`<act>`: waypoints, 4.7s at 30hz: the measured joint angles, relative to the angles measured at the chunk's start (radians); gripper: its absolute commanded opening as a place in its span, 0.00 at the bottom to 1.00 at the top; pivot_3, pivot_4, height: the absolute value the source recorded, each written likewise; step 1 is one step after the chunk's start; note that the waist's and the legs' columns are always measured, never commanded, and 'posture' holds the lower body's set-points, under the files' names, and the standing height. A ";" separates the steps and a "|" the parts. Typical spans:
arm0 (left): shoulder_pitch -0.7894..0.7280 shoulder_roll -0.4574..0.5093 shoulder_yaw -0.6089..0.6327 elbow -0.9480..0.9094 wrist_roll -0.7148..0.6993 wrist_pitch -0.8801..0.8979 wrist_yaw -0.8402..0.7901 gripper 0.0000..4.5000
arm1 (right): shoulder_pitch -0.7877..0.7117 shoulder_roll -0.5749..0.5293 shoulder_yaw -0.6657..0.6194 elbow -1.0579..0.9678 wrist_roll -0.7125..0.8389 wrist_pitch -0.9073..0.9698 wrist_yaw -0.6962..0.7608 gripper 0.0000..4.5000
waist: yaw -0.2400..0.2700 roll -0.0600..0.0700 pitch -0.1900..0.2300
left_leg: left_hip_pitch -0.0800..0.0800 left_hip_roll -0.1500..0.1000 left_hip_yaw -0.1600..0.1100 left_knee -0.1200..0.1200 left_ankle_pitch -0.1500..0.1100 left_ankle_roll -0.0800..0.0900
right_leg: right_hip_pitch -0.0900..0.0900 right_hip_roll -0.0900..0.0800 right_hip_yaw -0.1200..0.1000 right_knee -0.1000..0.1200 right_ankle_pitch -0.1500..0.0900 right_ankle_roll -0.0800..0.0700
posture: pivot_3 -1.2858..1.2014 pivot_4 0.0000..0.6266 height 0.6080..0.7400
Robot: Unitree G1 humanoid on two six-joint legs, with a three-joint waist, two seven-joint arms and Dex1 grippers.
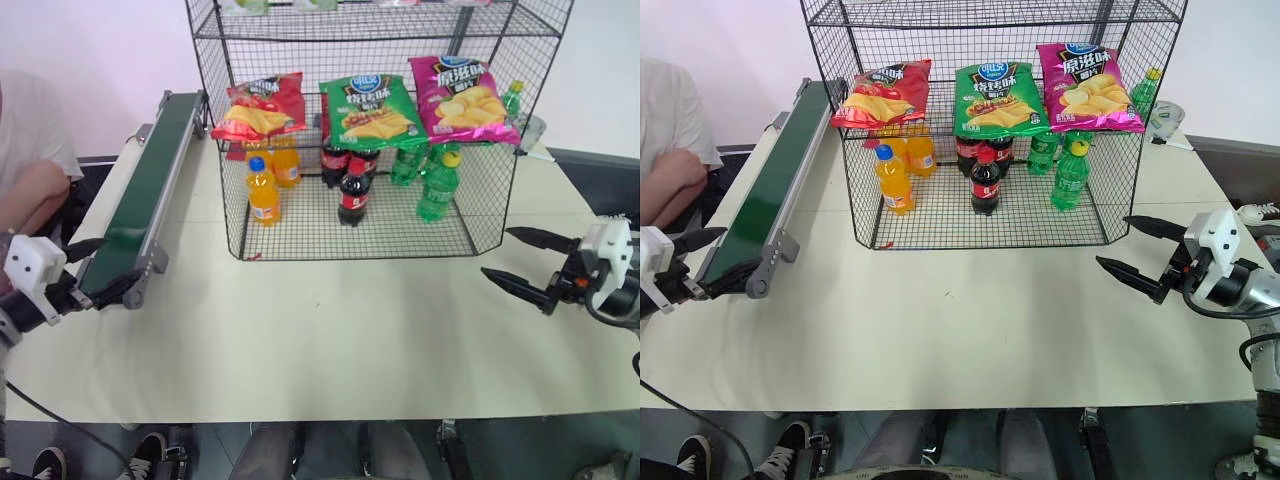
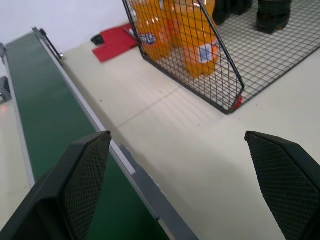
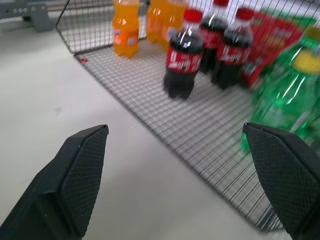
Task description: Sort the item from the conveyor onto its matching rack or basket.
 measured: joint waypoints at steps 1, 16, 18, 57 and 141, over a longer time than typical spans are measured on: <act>-0.001 -0.002 -0.004 0.001 0.002 -0.010 0.003 1.00 | 0.003 0.008 0.003 -0.003 0.000 -0.003 -0.002 1.00 | 0.001 0.000 0.000 | 0.000 0.000 0.000 0.000 0.000 0.000 | 0.000 0.000 0.000 0.000 0.000 0.000 | 0.52 0.24 1.00; -0.031 -0.003 -0.017 0.039 0.020 -0.084 0.010 1.00 | -0.002 0.032 0.040 -0.010 -0.030 -0.060 -0.027 1.00 | -0.005 0.000 0.000 | 0.000 0.000 0.000 0.000 0.000 0.000 | 0.000 0.000 0.000 0.000 0.000 0.000 | 0.52 0.24 1.00; -0.021 -0.004 -0.017 0.038 0.020 -0.089 0.011 1.00 | -0.016 0.032 0.046 -0.006 -0.032 -0.067 -0.029 1.00 | -0.005 0.000 0.000 | 0.000 0.000 0.000 0.000 0.000 0.000 | 0.000 0.000 0.000 0.000 0.000 0.000 | 0.52 0.24 1.00; 0.090 -0.034 -0.017 -0.074 0.021 -0.107 0.069 1.00 | -0.080 0.061 0.122 0.036 -0.051 -0.090 -0.046 1.00 | -0.004 0.000 0.000 | 0.000 0.000 0.000 0.000 0.000 0.000 | 0.000 0.000 0.000 -0.001 0.000 0.000 | 0.52 0.24 1.00; 0.308 0.088 -0.168 0.203 0.944 -0.635 1.161 1.00 | -0.110 0.183 0.356 -0.373 0.087 0.174 -0.024 1.00 | 0.004 -0.003 -0.001 | 0.008 0.001 0.000 -0.012 0.001 -0.002 | 0.001 0.002 0.000 -0.008 0.001 0.000 | 0.52 0.24 1.00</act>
